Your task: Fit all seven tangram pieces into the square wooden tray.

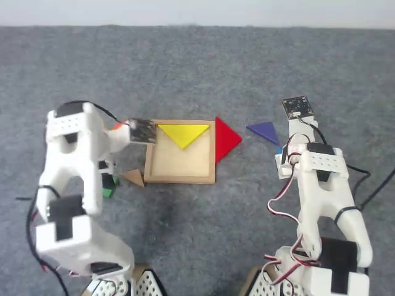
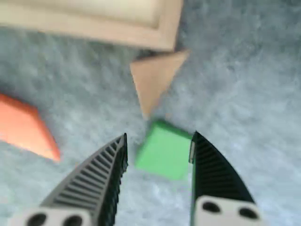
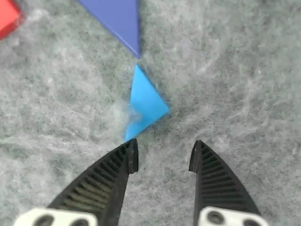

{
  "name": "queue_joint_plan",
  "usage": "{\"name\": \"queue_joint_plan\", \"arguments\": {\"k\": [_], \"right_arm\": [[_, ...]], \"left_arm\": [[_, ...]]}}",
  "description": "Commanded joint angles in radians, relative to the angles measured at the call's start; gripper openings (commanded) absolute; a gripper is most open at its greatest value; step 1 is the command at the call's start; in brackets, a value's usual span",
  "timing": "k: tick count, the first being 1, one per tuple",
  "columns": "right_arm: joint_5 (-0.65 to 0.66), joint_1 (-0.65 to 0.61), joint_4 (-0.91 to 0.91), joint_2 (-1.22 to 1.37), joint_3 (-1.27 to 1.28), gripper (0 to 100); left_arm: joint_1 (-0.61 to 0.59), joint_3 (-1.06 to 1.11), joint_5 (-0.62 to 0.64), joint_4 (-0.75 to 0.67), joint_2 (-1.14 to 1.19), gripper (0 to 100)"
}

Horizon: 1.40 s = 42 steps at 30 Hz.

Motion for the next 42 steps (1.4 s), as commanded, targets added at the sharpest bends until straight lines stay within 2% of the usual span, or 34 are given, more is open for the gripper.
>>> {"name": "queue_joint_plan", "arguments": {"k": [1,3,5,11,17,24,28,38,42], "right_arm": [[-0.002,0.012,0.007,-0.021,-0.012,19.1],[-0.002,0.012,0.007,-0.021,-0.012,19.1],[-0.002,0.012,0.007,-0.021,-0.012,19.1],[-0.002,0.012,0.007,-0.022,-0.012,19.1],[-0.002,0.012,0.007,-0.022,-0.012,19.1],[-0.002,0.012,0.007,-0.022,-0.012,19.1],[-0.002,0.012,0.007,-0.022,-0.012,19.1],[-0.002,0.012,0.007,-0.022,-0.012,19.1],[-0.002,0.01,0.007,-0.021,-0.012,19.1]], "left_arm": [[0.091,0.223,-0.081,-0.321,-0.15,25],[0.109,0.295,-0.158,-0.413,-0.175,27],[0.126,0.312,-0.181,-0.445,-0.183,27],[0.18,0.278,-0.19,-0.443,-0.15,27],[0.183,0.179,-0.19,-0.439,-0.035,27],[0.176,-0.007,-0.187,-0.247,0.092,27],[0.176,-0.008,-0.184,-0.241,0.095,27],[0.186,0.174,-0.187,-0.249,-0.046,24],[0.196,0.185,-0.186,-0.249,-0.054,24]]}}
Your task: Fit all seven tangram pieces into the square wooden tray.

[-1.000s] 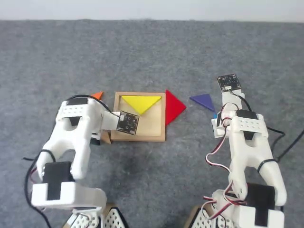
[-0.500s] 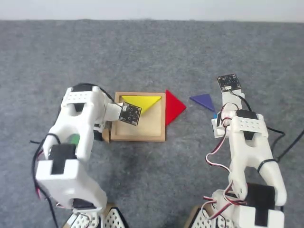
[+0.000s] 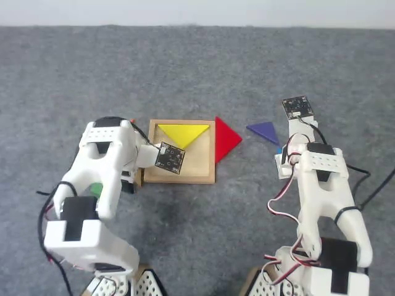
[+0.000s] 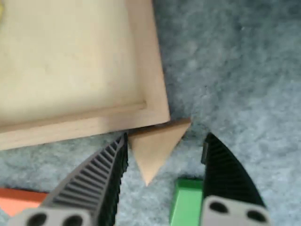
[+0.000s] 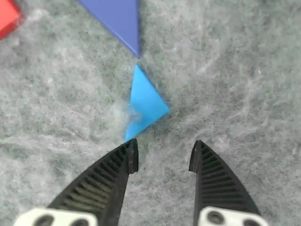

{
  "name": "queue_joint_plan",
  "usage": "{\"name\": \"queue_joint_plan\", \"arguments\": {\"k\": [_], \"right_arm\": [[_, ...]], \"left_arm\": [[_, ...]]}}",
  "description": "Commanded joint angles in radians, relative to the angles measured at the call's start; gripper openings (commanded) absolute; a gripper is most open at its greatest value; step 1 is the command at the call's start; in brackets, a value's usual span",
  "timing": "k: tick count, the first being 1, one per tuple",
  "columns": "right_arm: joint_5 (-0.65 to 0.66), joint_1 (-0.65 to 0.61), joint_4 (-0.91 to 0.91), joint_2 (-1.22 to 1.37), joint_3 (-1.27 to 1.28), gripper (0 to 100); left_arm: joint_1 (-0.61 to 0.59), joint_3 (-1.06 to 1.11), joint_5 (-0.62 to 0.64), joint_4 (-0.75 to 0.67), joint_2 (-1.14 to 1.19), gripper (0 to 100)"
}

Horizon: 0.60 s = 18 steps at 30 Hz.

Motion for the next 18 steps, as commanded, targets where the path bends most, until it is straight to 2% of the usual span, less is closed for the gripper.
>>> {"name": "queue_joint_plan", "arguments": {"k": [1,18], "right_arm": [[-0.002,0.01,0.007,-0.021,-0.012,19.1],[-0.002,0.01,0.007,-0.021,-0.012,19.1]], "left_arm": [[0.023,-0.002,-0.014,0.009,-0.054,24],[0.017,-0.002,-0.005,0.015,-0.051,18]]}}
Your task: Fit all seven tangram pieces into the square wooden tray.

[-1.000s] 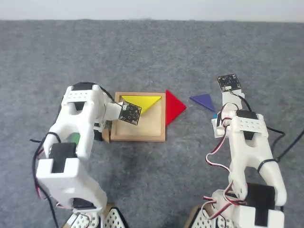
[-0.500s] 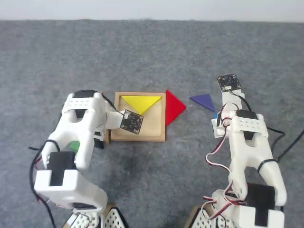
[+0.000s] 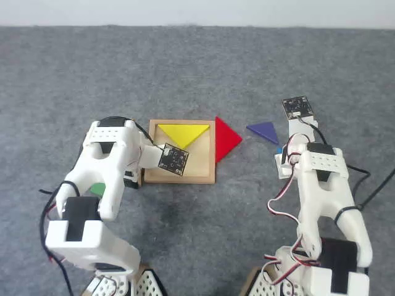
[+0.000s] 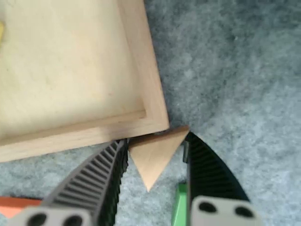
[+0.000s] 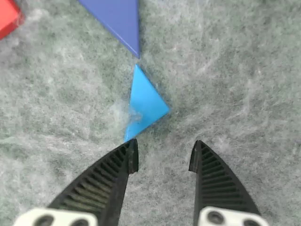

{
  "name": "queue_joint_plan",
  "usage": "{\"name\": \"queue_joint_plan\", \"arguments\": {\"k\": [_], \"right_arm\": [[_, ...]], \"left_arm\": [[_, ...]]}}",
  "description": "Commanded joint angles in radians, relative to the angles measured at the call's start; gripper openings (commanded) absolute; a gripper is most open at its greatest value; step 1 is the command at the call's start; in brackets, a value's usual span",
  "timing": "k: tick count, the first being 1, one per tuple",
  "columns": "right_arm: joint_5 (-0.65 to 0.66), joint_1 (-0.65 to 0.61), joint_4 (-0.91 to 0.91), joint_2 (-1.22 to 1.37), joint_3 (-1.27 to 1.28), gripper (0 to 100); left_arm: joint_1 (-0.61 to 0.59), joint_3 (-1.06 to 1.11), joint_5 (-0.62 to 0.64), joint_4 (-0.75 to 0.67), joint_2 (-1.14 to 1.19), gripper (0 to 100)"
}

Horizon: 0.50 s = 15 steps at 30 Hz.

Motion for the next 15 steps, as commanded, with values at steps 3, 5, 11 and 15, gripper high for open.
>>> {"name": "queue_joint_plan", "arguments": {"k": [3,5,11,15], "right_arm": [[-0.002,0.01,0.007,-0.021,-0.012,19.1],[-0.002,0.01,0.007,-0.021,-0.012,19.1],[-0.002,0.01,0.007,-0.021,-0.012,19.1],[-0.002,0.01,0.007,-0.021,-0.012,19.1]], "left_arm": [[-0.028,-0.001,-0.005,0.009,-0.049,18],[-0.032,0.004,0.029,0.009,-0.054,18],[-0.034,0.004,0.11,0.009,-0.051,14],[-0.032,0.004,0.146,0.009,-0.049,13]]}}
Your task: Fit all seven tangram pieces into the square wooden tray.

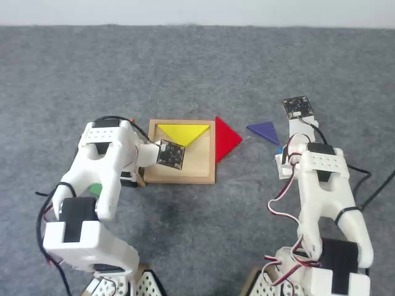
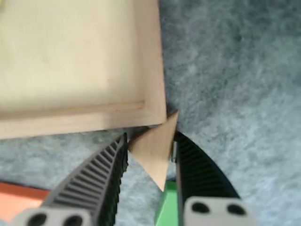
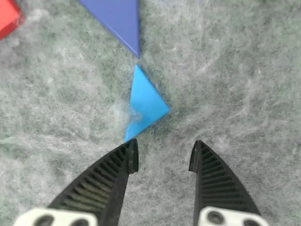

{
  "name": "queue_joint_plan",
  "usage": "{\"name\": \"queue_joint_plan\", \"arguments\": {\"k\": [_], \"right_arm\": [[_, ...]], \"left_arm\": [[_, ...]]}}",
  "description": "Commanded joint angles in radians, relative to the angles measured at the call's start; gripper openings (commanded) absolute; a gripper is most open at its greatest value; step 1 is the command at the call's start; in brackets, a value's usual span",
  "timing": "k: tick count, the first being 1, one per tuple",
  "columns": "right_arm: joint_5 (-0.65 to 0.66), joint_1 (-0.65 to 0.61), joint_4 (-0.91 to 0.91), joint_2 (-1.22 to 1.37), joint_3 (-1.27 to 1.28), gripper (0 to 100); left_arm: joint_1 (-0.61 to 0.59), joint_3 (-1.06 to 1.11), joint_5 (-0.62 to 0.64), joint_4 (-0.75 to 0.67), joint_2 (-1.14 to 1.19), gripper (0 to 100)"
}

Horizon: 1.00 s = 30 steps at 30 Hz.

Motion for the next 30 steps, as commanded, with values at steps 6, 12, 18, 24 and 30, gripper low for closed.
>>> {"name": "queue_joint_plan", "arguments": {"k": [6,12,18,24,30], "right_arm": [[-0.002,0.01,0.007,-0.021,-0.012,19.1],[-0.002,0.01,0.007,-0.021,-0.012,19.1],[-0.002,0.01,0.007,-0.021,-0.012,19.1],[-0.002,0.01,0.007,-0.021,-0.011,19.1],[-0.002,0.01,0.007,-0.021,-0.011,19.1]], "left_arm": [[-0.003,-0.002,0.089,0.003,-0.048,13],[-0.005,-0.002,0.106,0.055,-0.052,12],[-0.006,-0.005,0.107,0.103,-0.054,9],[-0.006,-0.008,0.126,0.106,-0.054,9],[-0.006,-0.01,0.147,0.107,-0.055,9]]}}
